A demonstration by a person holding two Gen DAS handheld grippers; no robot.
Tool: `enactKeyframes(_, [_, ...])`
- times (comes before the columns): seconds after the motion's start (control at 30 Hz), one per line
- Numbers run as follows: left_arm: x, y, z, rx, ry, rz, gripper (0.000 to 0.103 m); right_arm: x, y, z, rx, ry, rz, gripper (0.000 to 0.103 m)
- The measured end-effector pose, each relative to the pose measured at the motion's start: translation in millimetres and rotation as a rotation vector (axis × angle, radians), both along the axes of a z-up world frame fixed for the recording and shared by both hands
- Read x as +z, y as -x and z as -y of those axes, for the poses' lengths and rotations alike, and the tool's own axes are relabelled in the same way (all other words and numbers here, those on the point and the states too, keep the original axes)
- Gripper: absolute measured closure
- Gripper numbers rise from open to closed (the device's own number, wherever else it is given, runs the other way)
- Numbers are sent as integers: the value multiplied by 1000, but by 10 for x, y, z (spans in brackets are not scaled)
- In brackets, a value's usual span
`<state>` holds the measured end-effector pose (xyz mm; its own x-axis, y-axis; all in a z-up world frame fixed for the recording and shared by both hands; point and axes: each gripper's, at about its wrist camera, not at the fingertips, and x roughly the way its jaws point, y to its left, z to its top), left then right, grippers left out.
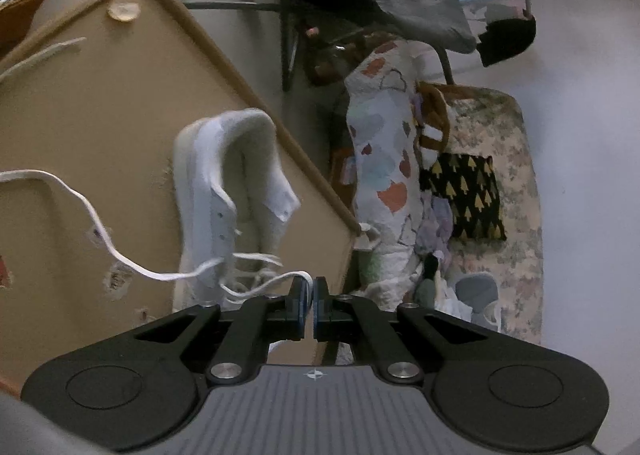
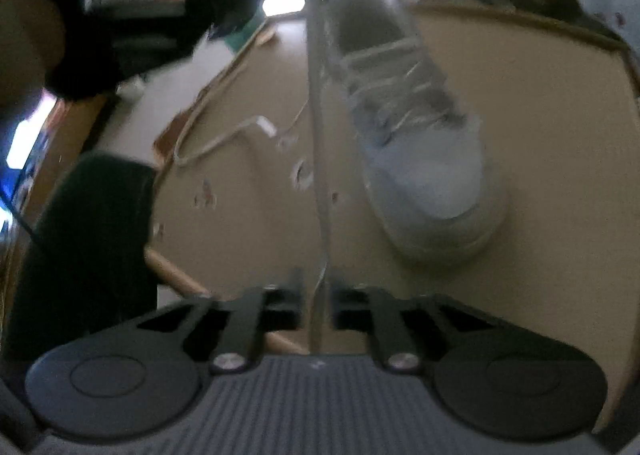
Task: Lace up shoes with both hands
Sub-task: 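Grasp the shoelace with the right gripper while the left gripper holds the lace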
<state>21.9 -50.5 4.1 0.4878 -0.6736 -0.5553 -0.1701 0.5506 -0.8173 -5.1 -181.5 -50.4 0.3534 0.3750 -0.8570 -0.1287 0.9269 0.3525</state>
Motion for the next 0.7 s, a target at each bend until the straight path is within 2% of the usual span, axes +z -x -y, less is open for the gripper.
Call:
enactKeyframes(0.13, [-71,32,-192,22,-28,-17,100,65,45,7,27,125,19,99])
enactKeyframes(0.3, [-266,118,-483,5,-109,-102,99,444,66,204,-10,265,133,99])
enactKeyframes(0.47, [-453,253,-656,-23,-97,-159,89,840,-221,314,-6,291,229,99])
enactKeyframes(0.57, [-404,305,-690,-41,-149,-141,83,1041,-460,258,31,302,281,99])
enactKeyframes(0.63, [-332,322,-703,-63,-193,-110,70,1177,-576,169,88,317,329,99])
enactKeyframes(0.7, [-262,328,-733,-80,-227,-76,68,1272,-659,70,136,333,362,99])
